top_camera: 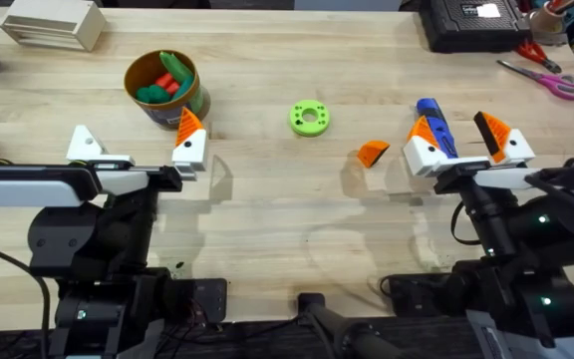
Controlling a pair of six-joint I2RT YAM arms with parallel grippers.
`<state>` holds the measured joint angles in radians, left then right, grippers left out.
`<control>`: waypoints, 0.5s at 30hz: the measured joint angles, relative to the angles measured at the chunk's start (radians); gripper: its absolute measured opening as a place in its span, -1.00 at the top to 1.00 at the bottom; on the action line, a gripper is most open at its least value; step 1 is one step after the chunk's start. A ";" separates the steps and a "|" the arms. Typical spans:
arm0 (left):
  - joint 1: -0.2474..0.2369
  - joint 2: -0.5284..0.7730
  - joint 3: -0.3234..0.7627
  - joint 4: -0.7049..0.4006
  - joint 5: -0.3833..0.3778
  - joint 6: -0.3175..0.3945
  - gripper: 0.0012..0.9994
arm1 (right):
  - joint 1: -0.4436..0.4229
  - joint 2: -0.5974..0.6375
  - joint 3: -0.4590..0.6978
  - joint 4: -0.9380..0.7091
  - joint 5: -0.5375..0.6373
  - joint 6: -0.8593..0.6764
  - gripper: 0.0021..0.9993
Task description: Pick up the gripper from the table and insert it into the empty holder that is missing its gripper. Then pick up a screw, insert it into the mounting hole, and use the screwdriver to tighten it. Finally, clean up the table by picking up the vegetable and placing it into the bucket.
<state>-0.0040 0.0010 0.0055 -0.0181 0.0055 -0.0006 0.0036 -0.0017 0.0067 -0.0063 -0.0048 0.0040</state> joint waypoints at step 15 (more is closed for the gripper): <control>0.000 0.000 0.005 -0.054 0.000 -0.037 -0.98 | 0.000 0.000 0.006 -0.023 0.002 0.036 -0.98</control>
<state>-0.0040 0.0010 0.0105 -0.0720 0.0055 -0.0374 0.0036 -0.0017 0.0131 -0.0288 -0.0031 0.0398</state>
